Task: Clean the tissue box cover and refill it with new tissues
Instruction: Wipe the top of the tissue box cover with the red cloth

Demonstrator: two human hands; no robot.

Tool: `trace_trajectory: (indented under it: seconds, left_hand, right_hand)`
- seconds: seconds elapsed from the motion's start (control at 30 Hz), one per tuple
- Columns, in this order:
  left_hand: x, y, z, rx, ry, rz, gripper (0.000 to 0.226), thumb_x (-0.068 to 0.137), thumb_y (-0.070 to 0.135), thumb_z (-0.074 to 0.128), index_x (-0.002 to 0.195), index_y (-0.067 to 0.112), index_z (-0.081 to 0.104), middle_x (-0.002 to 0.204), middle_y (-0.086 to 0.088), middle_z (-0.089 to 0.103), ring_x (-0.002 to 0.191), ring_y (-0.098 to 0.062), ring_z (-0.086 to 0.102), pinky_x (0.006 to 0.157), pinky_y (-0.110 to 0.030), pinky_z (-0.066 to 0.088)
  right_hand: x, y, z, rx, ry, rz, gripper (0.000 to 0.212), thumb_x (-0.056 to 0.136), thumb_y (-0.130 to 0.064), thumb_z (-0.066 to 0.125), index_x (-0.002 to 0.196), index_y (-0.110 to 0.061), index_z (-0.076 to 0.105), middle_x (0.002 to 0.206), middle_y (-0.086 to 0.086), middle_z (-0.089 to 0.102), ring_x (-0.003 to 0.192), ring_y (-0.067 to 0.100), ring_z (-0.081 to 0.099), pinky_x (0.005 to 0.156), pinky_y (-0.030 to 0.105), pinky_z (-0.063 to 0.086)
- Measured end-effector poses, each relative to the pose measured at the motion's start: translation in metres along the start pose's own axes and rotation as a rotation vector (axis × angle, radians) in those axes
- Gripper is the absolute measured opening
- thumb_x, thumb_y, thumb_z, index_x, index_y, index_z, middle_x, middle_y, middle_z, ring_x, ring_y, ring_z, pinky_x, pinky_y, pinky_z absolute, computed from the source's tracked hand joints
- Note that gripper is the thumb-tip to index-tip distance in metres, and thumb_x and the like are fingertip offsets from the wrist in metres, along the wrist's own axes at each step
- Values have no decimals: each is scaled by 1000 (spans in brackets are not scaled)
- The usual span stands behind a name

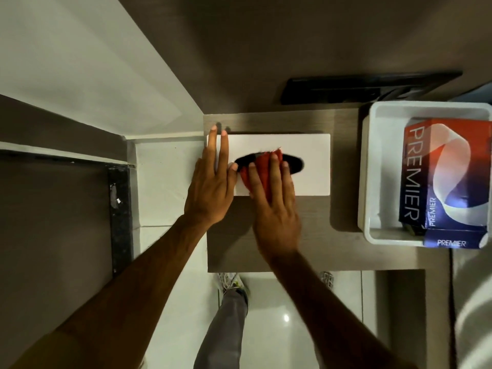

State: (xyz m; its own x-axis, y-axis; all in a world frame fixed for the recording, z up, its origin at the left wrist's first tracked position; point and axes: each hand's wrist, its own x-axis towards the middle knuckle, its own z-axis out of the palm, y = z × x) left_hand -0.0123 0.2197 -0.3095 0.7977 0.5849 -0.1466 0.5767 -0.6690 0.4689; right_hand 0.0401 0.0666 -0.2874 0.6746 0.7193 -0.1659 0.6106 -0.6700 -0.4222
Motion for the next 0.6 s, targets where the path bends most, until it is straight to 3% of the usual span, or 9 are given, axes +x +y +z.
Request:
trace_trajectory:
  seconds: [0.07, 0.2, 0.27, 0.33, 0.4, 0.47, 0.53, 0.6]
  left_hand:
    - [0, -1, 0, 11, 0, 0, 63, 109, 39, 30, 163, 16, 9, 173, -9, 3, 155, -27, 29, 111, -44, 50]
    - [0, -2, 2, 18, 0, -17, 62, 109, 40, 30, 163, 17, 9, 173, -7, 4, 156, -27, 28, 112, -46, 50]
    - [0, -2, 3, 11, 0, -16, 62, 109, 40, 30, 163, 17, 10, 173, -7, 4, 156, -27, 28, 111, -46, 50]
    - [-1, -2, 3, 0, -1, -8, 62, 109, 39, 30, 163, 17, 9, 173, -7, 3, 156, -27, 28, 110, -45, 51]
    - [-1, -2, 2, 3, -3, 0, 62, 109, 39, 29, 163, 17, 7, 173, -8, 2, 154, -27, 30, 110, -44, 52]
    - [0, -2, 1, 14, -11, 2, 62, 109, 40, 28, 163, 16, 7, 173, -8, 2, 153, -28, 33, 109, -45, 51]
    - [0, -1, 0, 19, -23, -2, 62, 109, 39, 28, 163, 16, 7, 173, -8, 2, 150, -29, 37, 109, -45, 51]
    - [0, -1, -1, 31, -24, -23, 62, 109, 39, 29, 163, 17, 8, 173, -8, 3, 152, -29, 35, 111, -46, 49]
  right_hand:
    - [-3, 35, -15, -76, -30, -53, 98, 87, 9, 56, 166, -31, 14, 175, 12, 4, 161, 34, 3, 121, 60, 35]
    - [1, 61, -30, 57, 89, 341, 74, 107, -20, 50, 165, -37, 8, 175, 6, -3, 161, 35, 2, 110, 66, 45]
    - [6, 37, -20, 54, 154, 432, 67, 108, -27, 47, 166, -33, 14, 175, 11, -1, 161, 38, 1, 113, 65, 39]
    - [7, 9, -9, 31, 142, 354, 69, 104, -15, 49, 165, -30, 20, 175, 13, 4, 160, 40, 3, 113, 63, 40]
    - [-1, 3, -4, -2, 41, 112, 79, 96, 0, 50, 165, -28, 23, 174, 13, 9, 160, 38, 5, 114, 62, 43]
    - [1, 27, -13, -90, -45, -97, 85, 93, 3, 49, 165, -28, 19, 174, 13, 8, 161, 35, 7, 122, 56, 35]
    - [8, 55, -26, -101, -52, -34, 79, 100, -10, 49, 166, -32, 12, 175, 12, 6, 161, 34, 8, 124, 54, 28]
    - [20, 62, -34, -7, 8, 189, 65, 109, -34, 41, 166, -34, 9, 175, 10, 3, 161, 34, 6, 120, 58, 34]
